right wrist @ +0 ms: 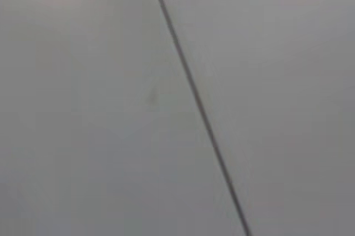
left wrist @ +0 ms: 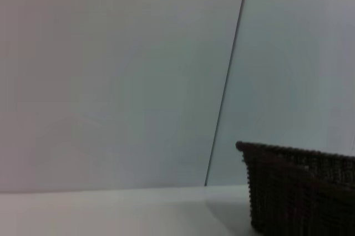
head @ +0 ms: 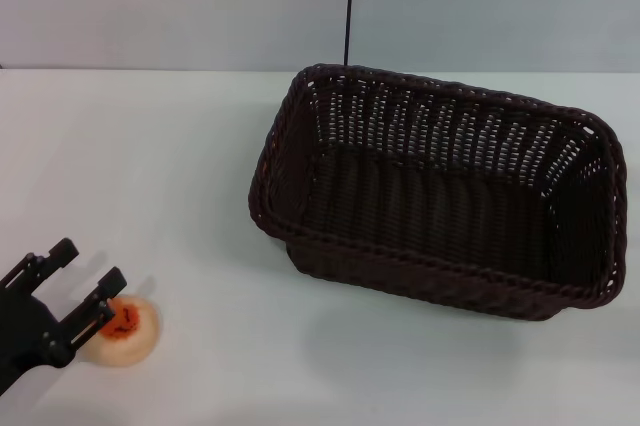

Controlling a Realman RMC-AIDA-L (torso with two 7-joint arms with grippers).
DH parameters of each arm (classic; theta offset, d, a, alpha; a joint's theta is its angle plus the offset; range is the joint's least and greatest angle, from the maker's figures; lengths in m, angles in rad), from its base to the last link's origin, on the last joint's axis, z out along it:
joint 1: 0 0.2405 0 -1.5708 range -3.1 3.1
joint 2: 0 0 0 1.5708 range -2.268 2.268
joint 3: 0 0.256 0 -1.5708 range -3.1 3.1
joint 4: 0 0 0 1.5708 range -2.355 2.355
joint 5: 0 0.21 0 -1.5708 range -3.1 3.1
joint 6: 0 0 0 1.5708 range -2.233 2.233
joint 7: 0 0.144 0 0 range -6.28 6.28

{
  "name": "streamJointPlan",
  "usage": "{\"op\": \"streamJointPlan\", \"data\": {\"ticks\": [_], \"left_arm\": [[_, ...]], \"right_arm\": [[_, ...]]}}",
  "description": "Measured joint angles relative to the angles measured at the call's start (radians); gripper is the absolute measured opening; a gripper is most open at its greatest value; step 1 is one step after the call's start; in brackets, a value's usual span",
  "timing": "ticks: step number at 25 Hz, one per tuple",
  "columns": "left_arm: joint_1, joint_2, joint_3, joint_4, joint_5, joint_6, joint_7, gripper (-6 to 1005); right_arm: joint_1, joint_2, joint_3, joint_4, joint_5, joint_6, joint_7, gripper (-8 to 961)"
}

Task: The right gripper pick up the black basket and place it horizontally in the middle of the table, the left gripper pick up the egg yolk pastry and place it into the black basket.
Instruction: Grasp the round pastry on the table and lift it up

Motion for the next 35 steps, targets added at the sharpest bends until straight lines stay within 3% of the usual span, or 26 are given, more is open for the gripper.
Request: {"op": "streamJointPlan", "data": {"ticks": [8, 13, 20, 25, 35], "left_arm": [[0.039, 0.001, 0.026, 0.023, 0.001, -0.025, -0.002, 711], [0.044, 0.001, 0.079, 0.024, 0.001, -0.043, -0.007, 702], [0.046, 0.001, 0.086, 0.024, 0.001, -0.056, -0.003, 689], [0.047, 0.002, 0.1, 0.023, 0.001, -0.06, -0.001, 500], [0.038, 0.001, 0.138, 0.022, 0.001, -0.033, -0.002, 240]], "right_arm": [[-0.026, 0.002, 0.088, 0.016, 0.007, 0.039, -0.002, 455], [-0.025, 0.002, 0.101, 0.018, 0.008, 0.056, -0.003, 454], [-0.02, 0.001, 0.102, 0.018, 0.009, 0.067, -0.003, 454], [-0.018, 0.001, 0.097, 0.019, 0.005, 0.067, -0.004, 454], [-0.018, 0.001, 0.095, 0.023, 0.003, 0.079, -0.004, 455]]}}
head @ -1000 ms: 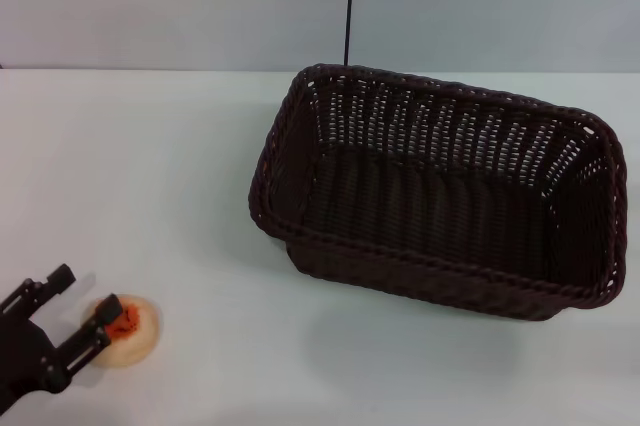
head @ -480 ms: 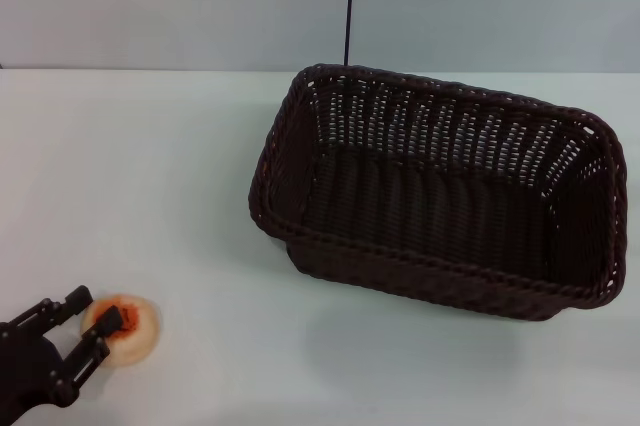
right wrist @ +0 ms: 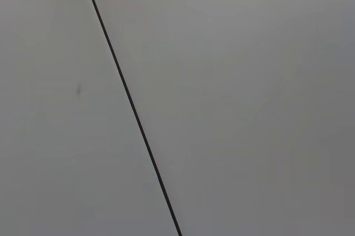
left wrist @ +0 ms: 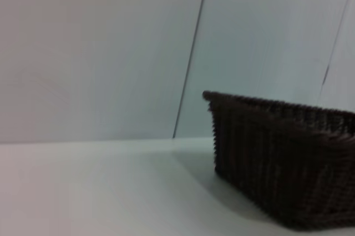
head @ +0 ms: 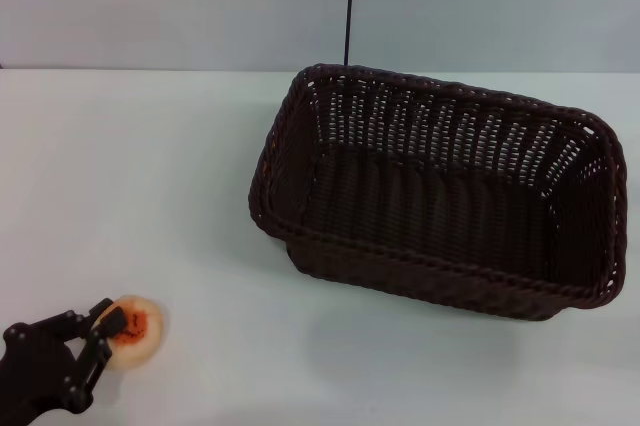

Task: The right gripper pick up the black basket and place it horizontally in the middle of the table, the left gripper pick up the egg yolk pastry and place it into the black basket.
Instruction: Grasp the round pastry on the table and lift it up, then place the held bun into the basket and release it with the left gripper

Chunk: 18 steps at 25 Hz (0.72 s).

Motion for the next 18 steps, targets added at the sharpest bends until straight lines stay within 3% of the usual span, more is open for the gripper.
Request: {"op": "streamJointPlan", "data": {"ticks": [3, 7, 12, 18], "left_arm": [[-0.005, 0.0, -0.008, -0.001, -0.006, 0.046, -0.008, 99], [-0.024, -0.001, -0.037, -0.012, -0.01, 0.1, -0.02, 77], [-0.142, -0.005, -0.063, -0.115, -0.012, 0.129, -0.053, 61], [-0.287, -0.01, -0.062, -0.211, -0.01, 0.07, -0.044, 53]], "right_arm": [[0.002, 0.0, -0.002, 0.001, 0.0, 0.009, 0.0, 455], [0.003, 0.0, -0.002, 0.002, -0.001, 0.011, 0.0, 455], [0.009, 0.0, -0.001, 0.008, -0.001, 0.011, 0.0, 455], [0.019, 0.0, -0.003, 0.026, -0.002, 0.013, 0.0, 455]]}}
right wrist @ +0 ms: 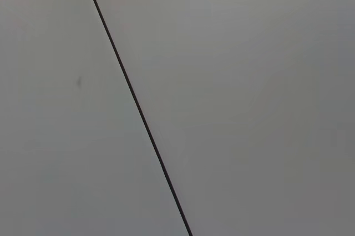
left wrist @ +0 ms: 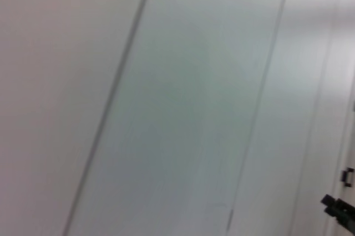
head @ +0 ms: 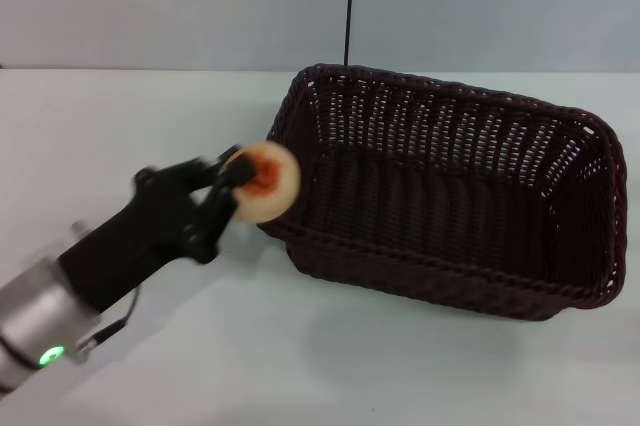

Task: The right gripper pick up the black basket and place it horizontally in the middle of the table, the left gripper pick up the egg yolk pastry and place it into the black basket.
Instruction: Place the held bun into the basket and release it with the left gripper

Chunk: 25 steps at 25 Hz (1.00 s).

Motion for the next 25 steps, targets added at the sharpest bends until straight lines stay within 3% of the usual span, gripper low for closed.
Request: {"op": "streamJointPlan", "data": {"ticks": [4, 8, 18, 25], "left_arm": [[-0.076, -0.004, 0.009, -0.037, 0.008, -0.075, 0.013, 52], [-0.102, -0.004, 0.01, -0.069, 0.009, -0.126, 0.052, 50], [-0.104, -0.003, 0.01, -0.073, 0.025, -0.182, 0.075, 48], [-0.07, -0.001, 0.034, -0.076, 0.035, -0.189, 0.113, 84]], "right_arm": [[0.001, 0.0, 0.0, 0.007, 0.0, 0.0, 0.0, 455], [0.001, 0.0, 0.0, 0.017, 0.0, 0.001, 0.0, 455], [0.009, 0.0, 0.0, 0.017, 0.0, 0.021, 0.0, 455], [0.034, 0.0, -0.003, 0.017, -0.002, 0.031, 0.0, 455]]}}
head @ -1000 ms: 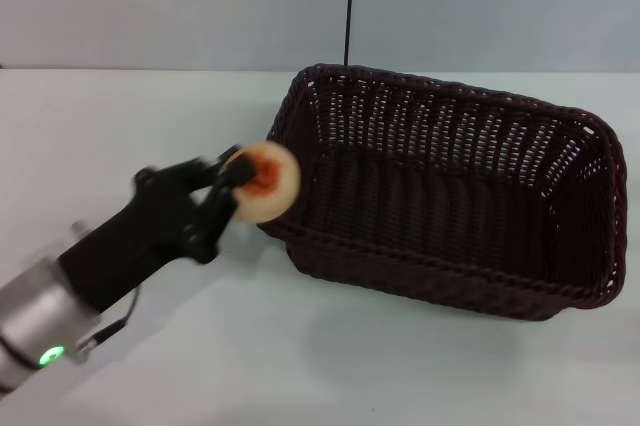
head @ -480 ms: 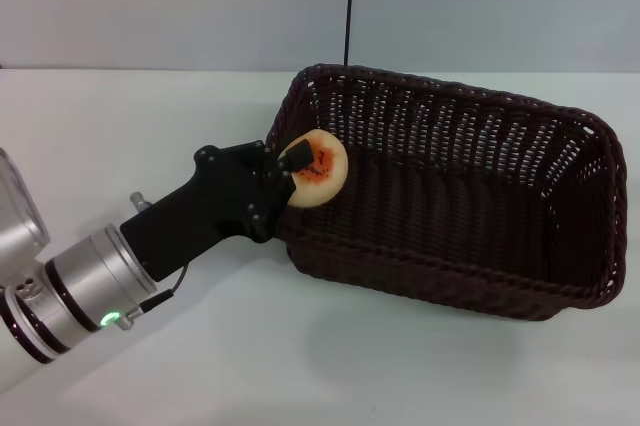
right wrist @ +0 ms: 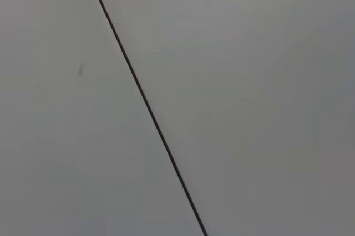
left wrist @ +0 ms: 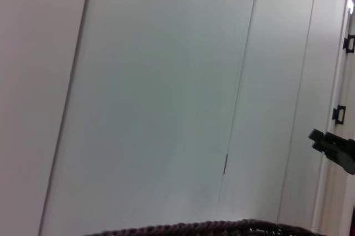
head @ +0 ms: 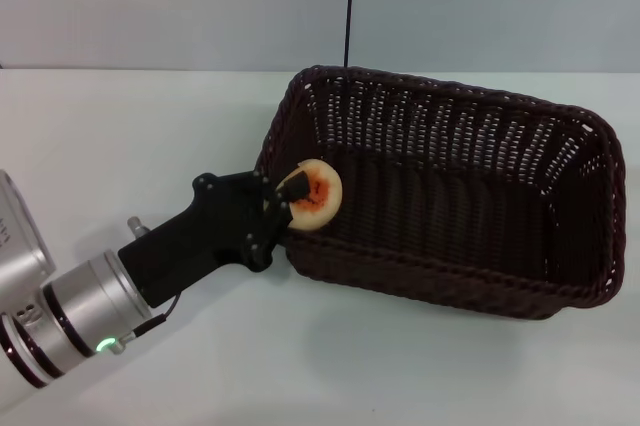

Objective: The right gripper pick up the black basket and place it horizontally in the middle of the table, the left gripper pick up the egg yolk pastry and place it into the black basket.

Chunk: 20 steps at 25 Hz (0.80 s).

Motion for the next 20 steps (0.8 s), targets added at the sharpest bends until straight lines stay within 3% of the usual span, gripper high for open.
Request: {"op": "streamJointPlan", "data": {"ticks": [15, 20], "left_arm": [[0.047, 0.002, 0.02, 0.0, -0.006, 0.035, 0.012, 292], [0.046, 0.002, 0.011, 0.0, -0.007, 0.059, 0.013, 449]], "right_arm": [[0.023, -0.001, -0.003, -0.004, 0.0, 0.024, 0.0, 455], [0.028, -0.001, -0.011, -0.004, 0.0, 0.032, 0.0, 455]]}}
